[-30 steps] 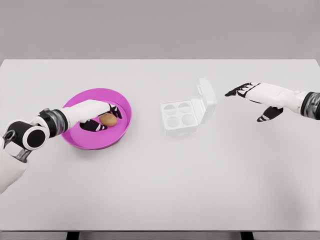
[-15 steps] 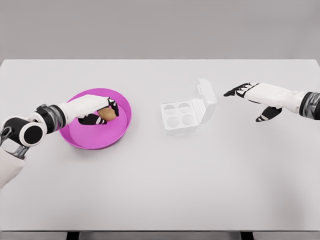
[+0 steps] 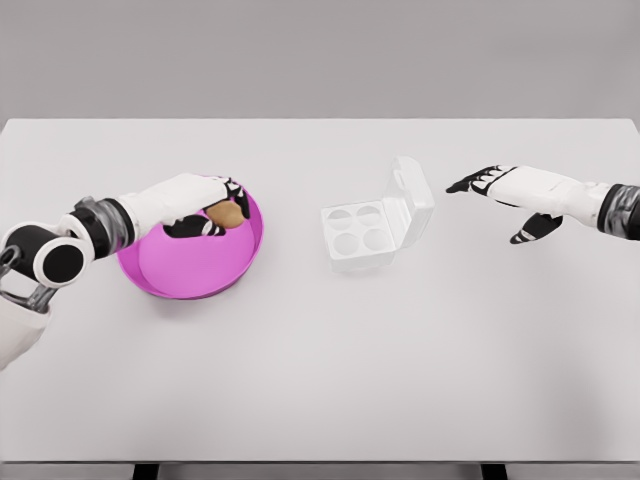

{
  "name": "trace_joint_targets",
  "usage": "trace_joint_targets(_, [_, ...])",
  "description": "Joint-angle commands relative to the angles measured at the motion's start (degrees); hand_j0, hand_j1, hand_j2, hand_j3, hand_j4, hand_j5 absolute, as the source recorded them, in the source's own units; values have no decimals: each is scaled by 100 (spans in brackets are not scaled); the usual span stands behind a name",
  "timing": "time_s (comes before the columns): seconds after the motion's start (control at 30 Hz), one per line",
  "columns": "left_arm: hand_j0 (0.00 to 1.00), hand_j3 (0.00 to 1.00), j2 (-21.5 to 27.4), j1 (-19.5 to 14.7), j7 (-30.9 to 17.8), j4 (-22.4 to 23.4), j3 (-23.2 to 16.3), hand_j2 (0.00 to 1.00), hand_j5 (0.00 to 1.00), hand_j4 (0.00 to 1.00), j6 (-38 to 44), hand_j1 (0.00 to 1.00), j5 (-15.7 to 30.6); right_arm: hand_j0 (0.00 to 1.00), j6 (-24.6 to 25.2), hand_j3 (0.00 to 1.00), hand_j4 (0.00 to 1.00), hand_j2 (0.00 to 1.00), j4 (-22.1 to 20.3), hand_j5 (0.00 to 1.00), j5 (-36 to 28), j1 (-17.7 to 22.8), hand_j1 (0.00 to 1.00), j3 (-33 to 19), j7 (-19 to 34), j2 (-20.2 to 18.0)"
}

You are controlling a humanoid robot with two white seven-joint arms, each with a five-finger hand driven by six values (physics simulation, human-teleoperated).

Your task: Pack egg into the box and close the box lid

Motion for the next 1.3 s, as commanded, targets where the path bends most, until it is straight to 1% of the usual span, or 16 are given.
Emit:
trace_joint_targets(0.0, [34,34,-27,0,4,-35,16,34,34,34,-10,34,42,100,16,100,100,100,-2,100,-34,0,100,-2,-2,-10])
trace_joint_targets(0.03, [34,34,-141,-35,4,-35,16,34,34,34,-10,34,42,100,16,100,100,100,-2,100,-34,0,100,-2,-2,-10])
trace_joint_targets(0.33, [34,34,-651,-70,4,-26,7,34,34,34,-10,34,34,100,16,100,100,100,-2,100,-34,9,100,-2,-2,7])
trace_joint_targets(0.63, [34,34,-976,-79,4,-17,-28,34,34,34,-2,34,34,100,16,100,100,100,-2,100,-34,0,100,-2,-2,7])
trace_joint_targets(0.7, [34,34,-1152,-70,4,-8,-46,34,34,34,-2,34,16,100,16,100,100,100,-2,100,-34,0,100,7,-2,7])
trace_joint_targets(0.93, [35,35,-1459,-53,4,0,-64,35,35,35,7,35,7,100,16,100,100,100,-2,100,-34,0,100,7,-2,7])
trace_joint_targets(0.97, [35,35,-1574,-44,4,0,-64,35,35,35,7,35,-28,100,16,100,100,100,-2,100,-34,0,100,7,-2,7])
trace_joint_targets(1.27, [35,35,-1855,-18,4,71,-64,35,35,35,-2,35,-10,100,16,100,100,100,-2,100,-34,9,100,7,-2,7])
